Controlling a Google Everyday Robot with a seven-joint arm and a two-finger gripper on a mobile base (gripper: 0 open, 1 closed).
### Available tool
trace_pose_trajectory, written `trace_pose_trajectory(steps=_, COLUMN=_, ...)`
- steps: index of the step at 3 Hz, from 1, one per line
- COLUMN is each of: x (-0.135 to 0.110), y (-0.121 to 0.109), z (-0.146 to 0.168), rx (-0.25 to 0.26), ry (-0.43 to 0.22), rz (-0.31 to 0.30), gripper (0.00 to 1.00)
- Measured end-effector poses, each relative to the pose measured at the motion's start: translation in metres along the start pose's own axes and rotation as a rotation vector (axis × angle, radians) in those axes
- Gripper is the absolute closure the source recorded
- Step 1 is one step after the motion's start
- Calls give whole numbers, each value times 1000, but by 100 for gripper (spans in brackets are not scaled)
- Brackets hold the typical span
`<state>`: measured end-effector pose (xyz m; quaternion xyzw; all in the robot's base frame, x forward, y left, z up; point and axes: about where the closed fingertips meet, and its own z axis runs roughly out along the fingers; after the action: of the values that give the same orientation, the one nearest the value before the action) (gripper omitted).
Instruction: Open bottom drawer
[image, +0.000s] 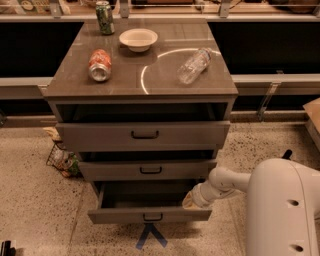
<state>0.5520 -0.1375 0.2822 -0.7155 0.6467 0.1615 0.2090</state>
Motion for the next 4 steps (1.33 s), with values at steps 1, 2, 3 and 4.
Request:
trace_pose_trajectory(steps=1, x=9, y=-20, z=29, rx=40, ry=30, rz=-62, gripper=100)
trace_pose_trajectory(steps=2, x=25, y=-38, z=47, rx=78, ry=73, rz=-81, gripper=100)
trace_pose_trajectory(steps=3, x=37, y=-54, z=64, rx=110, ry=106, rz=-81, gripper=100)
trace_pose_trajectory(steps=4, x=50, y=-66, z=81, rx=130, ry=143, rz=-85, gripper=100)
